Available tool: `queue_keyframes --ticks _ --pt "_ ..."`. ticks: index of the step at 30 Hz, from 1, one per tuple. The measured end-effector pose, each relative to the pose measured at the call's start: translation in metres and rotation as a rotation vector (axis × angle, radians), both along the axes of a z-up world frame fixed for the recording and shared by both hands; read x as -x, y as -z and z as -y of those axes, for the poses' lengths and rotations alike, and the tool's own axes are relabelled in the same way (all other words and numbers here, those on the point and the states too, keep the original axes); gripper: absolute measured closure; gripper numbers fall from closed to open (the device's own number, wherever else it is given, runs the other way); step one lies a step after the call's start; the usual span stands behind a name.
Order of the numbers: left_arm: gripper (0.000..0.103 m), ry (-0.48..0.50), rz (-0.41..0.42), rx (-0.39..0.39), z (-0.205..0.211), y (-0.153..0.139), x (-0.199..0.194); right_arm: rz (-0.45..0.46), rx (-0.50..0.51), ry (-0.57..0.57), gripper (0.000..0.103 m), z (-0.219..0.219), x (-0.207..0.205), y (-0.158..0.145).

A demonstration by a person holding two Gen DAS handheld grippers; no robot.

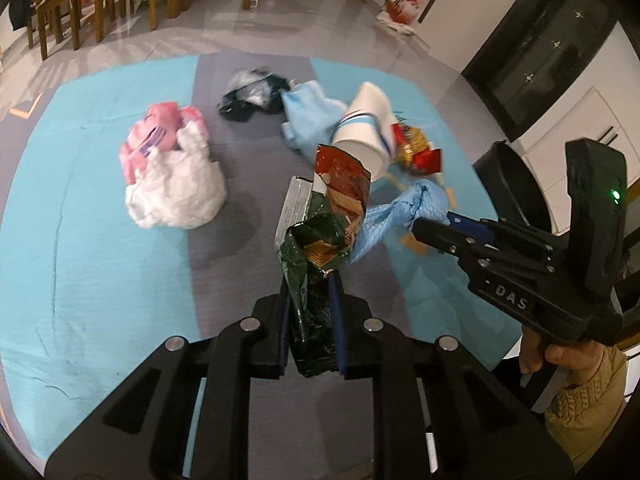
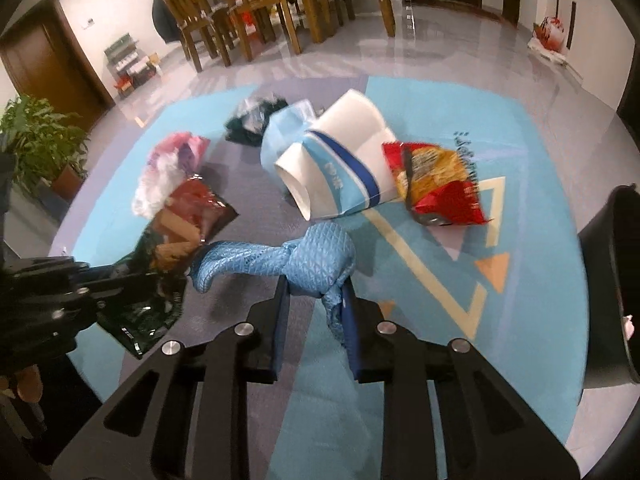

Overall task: Collect trash
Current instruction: 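Carry the green wrapper and blue cloth toward the black bin with both tools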

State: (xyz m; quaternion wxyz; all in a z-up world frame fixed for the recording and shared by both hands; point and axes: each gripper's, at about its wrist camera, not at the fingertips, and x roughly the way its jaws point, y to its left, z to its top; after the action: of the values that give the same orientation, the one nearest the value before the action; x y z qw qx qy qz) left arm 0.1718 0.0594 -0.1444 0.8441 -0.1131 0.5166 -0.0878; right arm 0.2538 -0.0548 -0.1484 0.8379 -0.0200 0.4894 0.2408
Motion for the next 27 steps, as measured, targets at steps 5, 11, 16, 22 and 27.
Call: queue_keyframes --ticks 5,11,16,22,27 --pt "0.085 0.026 0.075 0.018 0.016 -0.022 0.005 0.049 -0.071 0.048 0.077 0.025 0.015 -0.021" --pt "0.085 0.060 0.162 0.012 0.041 -0.045 0.005 0.110 -0.150 0.130 0.077 0.063 0.021 -0.045" --pt "0.085 0.045 0.166 0.042 0.048 -0.053 0.002 0.150 -0.199 0.215 0.077 0.096 0.024 -0.057" --pt "0.085 0.079 0.191 0.060 0.077 -0.066 -0.010 0.187 -0.245 0.290 0.077 0.123 0.024 -0.064" --pt "0.085 0.131 0.223 0.071 0.110 -0.072 -0.024 0.231 -0.262 0.379 0.077 0.154 0.029 -0.072"
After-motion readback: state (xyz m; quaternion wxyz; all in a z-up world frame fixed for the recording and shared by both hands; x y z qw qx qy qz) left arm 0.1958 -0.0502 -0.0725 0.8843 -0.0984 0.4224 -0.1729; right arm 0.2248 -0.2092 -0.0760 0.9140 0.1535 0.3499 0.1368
